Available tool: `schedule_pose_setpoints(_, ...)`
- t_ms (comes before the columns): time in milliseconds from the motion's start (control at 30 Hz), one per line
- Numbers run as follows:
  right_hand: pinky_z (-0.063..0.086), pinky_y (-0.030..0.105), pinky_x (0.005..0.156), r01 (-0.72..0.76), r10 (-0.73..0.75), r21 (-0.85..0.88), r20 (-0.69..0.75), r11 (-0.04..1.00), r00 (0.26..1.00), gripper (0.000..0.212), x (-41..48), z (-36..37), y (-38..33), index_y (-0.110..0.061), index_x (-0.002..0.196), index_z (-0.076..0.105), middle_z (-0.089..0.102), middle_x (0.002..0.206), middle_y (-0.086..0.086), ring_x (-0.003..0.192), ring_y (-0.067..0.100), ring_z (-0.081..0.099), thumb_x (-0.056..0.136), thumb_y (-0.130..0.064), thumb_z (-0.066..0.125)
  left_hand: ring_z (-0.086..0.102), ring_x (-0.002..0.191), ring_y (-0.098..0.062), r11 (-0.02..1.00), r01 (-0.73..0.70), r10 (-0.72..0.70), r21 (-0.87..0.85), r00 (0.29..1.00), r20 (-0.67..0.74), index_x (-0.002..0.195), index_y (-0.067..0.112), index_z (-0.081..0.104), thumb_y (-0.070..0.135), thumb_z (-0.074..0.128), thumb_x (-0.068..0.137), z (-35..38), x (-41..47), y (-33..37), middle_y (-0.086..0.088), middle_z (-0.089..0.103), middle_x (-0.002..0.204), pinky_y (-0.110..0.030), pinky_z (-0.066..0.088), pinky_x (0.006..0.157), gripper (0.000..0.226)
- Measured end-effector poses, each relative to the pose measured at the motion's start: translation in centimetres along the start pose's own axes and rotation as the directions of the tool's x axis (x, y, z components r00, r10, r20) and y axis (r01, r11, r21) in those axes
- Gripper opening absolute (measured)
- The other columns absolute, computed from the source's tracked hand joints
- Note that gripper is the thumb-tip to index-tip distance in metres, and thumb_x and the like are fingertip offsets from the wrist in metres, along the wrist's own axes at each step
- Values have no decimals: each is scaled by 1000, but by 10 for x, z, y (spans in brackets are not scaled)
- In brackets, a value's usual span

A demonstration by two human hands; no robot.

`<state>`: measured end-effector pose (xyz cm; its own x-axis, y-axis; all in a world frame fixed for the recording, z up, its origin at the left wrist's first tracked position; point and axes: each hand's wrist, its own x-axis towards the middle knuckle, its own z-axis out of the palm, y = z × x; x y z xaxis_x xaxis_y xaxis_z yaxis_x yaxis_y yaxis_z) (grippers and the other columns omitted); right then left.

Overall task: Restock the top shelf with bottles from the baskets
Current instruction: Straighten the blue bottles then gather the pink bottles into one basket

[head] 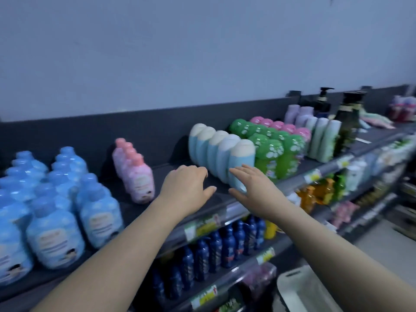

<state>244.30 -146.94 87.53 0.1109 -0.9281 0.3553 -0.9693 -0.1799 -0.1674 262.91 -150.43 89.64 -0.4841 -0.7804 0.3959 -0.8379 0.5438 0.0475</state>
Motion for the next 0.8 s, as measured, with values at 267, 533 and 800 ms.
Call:
schedule_pose_setpoints(267, 14, 28, 115, -342, 347, -82, 57, 936, 936, 56, -116, -21, 133, -19, 147, 36, 37, 153, 0, 144, 19, 23, 96, -33, 54, 56, 107, -27, 950, -291, 302, -116, 948, 98, 111, 20, 58, 52, 51, 90, 70, 34, 145, -3, 63, 112, -37, 45, 82, 39)
schedule_pose_setpoints(533, 25, 31, 111, -605, 620, -140, 111, 784, 777, 50, -231, -26, 291, -20, 142, 44, 47, 145, 1, 137, 21, 36, 95, -30, 54, 57, 106, -26, 880, -429, 471, -202, 839, 271, 114, 19, 59, 51, 50, 91, 165, 71, 310, -2, 63, 111, -37, 48, 81, 41)
schedule_pose_setpoints(800, 28, 29, 108, -674, 687, -152, 267, 723, 676, 51, -295, 24, 450, -19, 143, 42, 51, 141, 2, 134, 22, 38, 94, -31, 54, 60, 93, -24, 900, -386, 432, -200, 736, 521, 98, 18, 58, 48, 51, 92, 290, 111, 432, -2, 63, 98, -35, 49, 69, 31)
